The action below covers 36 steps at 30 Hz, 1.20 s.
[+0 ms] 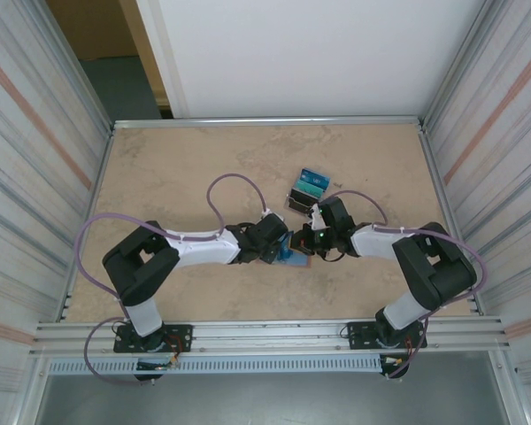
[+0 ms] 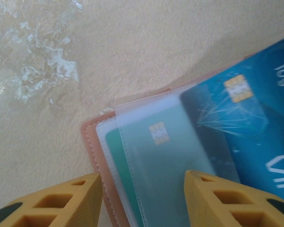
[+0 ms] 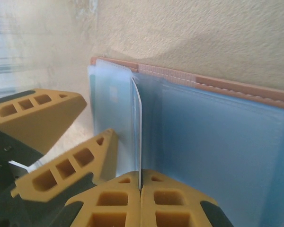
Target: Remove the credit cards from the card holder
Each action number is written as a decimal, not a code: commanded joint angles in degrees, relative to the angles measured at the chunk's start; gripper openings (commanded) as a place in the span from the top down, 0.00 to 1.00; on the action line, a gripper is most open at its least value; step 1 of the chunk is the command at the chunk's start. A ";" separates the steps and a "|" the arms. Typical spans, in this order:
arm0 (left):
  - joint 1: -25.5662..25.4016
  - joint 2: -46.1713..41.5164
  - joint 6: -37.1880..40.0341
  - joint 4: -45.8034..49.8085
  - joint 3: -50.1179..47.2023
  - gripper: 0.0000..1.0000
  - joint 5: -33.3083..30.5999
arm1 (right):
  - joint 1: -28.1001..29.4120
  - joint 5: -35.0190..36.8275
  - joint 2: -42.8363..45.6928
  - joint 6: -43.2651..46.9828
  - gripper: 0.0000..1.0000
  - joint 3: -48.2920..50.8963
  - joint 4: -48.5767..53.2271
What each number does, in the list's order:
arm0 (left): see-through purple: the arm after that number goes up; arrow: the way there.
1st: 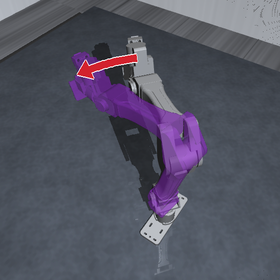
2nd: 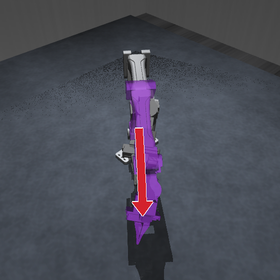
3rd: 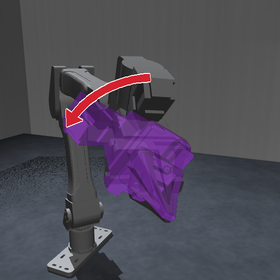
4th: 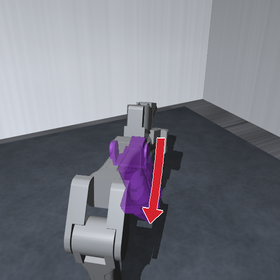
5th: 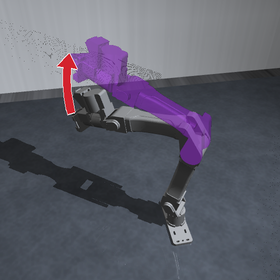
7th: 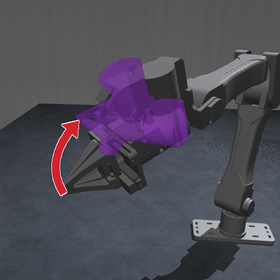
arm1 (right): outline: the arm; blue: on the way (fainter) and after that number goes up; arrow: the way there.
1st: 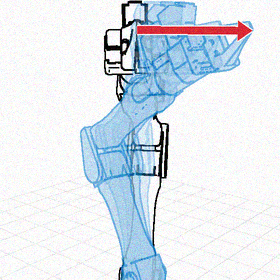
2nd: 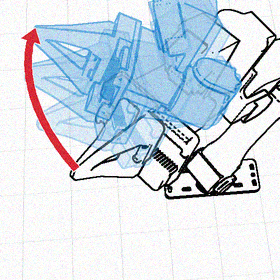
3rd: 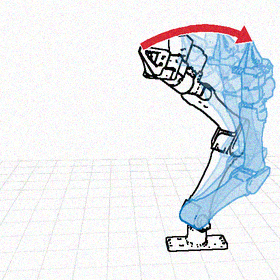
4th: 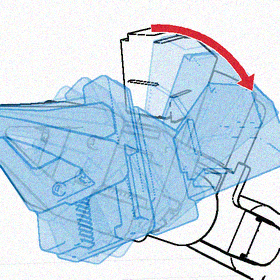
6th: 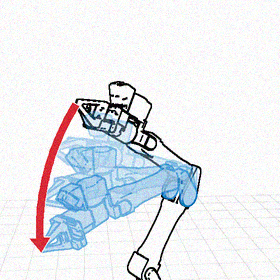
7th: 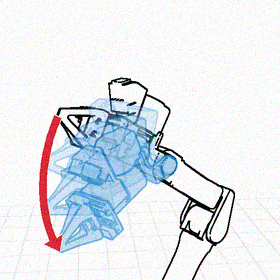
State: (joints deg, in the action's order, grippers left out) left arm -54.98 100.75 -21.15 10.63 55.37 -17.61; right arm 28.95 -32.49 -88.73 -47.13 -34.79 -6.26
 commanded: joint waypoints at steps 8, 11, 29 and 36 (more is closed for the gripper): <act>1.81 -0.87 2.36 1.38 -0.80 0.51 0.08 | -1.44 8.72 11.29 8.56 1.00 -4.40 19.18; 1.50 -2.22 2.08 1.45 -0.66 0.49 1.02 | -1.69 11.14 13.55 12.00 1.00 -7.33 23.91; 0.98 -7.14 -8.56 -3.23 -6.49 0.35 2.48 | -7.64 17.54 8.77 36.81 1.00 -26.03 30.16; 3.75 -5.53 -7.25 -6.47 -6.26 0.35 4.81 | -8.91 20.84 0.45 46.75 1.00 -35.01 31.88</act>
State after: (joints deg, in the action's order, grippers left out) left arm -52.14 94.35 -28.34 5.96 49.04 -13.63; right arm 20.71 -13.91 -85.76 -8.32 -66.54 23.77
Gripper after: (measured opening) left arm 0.646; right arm 0.055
